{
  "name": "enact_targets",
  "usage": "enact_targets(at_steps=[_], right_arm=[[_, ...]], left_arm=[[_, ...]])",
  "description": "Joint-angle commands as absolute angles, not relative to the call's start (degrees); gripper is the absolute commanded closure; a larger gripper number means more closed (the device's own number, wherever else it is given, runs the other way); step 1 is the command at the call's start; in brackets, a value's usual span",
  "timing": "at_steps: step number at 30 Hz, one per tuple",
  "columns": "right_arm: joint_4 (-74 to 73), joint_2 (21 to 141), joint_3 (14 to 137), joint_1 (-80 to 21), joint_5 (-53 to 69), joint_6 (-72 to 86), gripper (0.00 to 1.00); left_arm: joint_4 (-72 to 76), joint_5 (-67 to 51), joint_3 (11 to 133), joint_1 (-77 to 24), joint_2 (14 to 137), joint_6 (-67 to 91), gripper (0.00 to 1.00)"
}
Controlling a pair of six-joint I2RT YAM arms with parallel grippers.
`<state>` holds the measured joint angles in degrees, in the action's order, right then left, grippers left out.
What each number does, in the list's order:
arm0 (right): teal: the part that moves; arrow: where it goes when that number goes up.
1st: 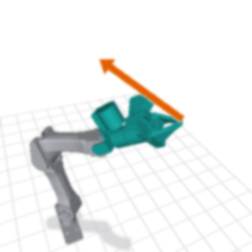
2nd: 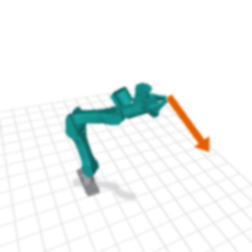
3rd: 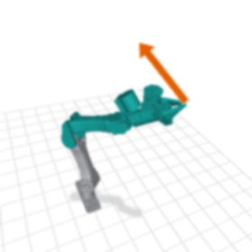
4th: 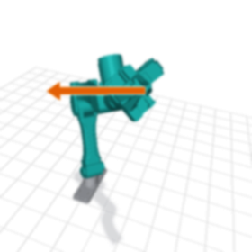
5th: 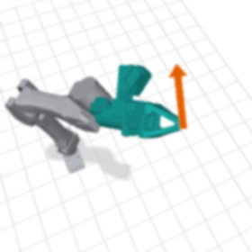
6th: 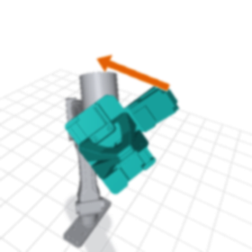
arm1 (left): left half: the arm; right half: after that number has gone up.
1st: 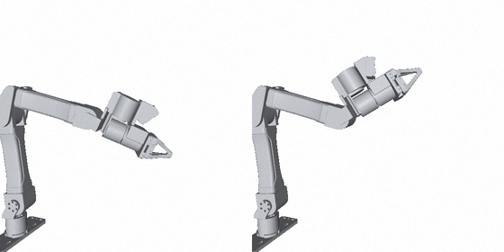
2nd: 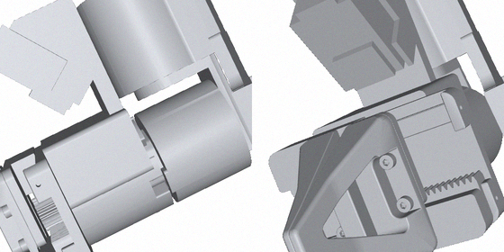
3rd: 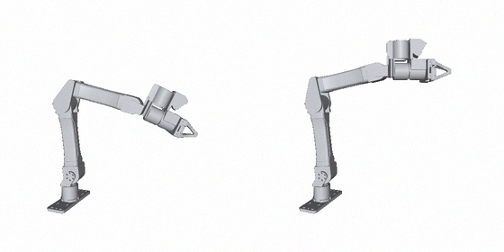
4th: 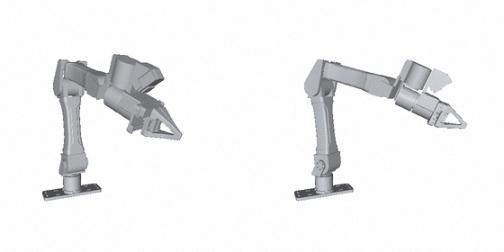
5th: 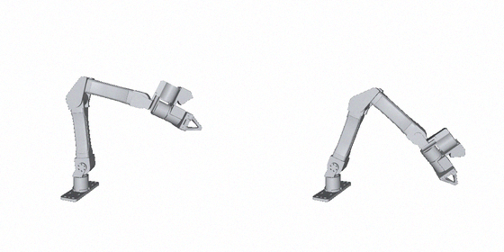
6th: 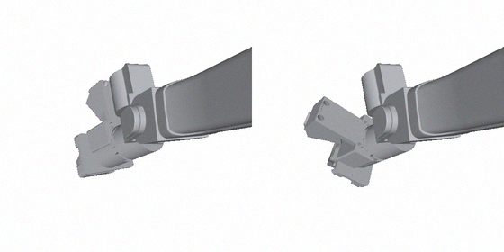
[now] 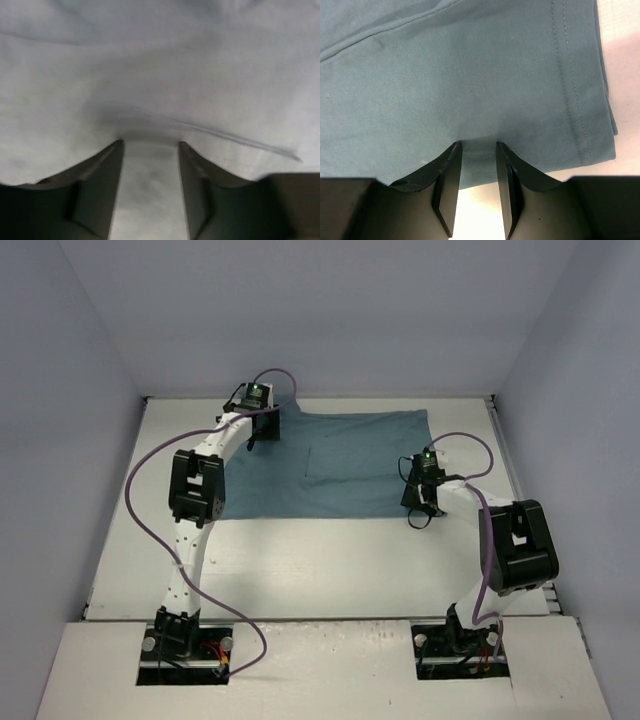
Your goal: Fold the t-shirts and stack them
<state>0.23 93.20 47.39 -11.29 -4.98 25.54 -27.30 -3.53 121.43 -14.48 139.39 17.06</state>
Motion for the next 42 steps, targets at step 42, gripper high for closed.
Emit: enact_targets(at_steps=[42], right_arm=[[-9.32,92.44,48.54,7.73,-5.99,19.83,0.66]], left_arm=[[-34.56,10.41,68.93,-7.29,103.28,15.43,0.44]])
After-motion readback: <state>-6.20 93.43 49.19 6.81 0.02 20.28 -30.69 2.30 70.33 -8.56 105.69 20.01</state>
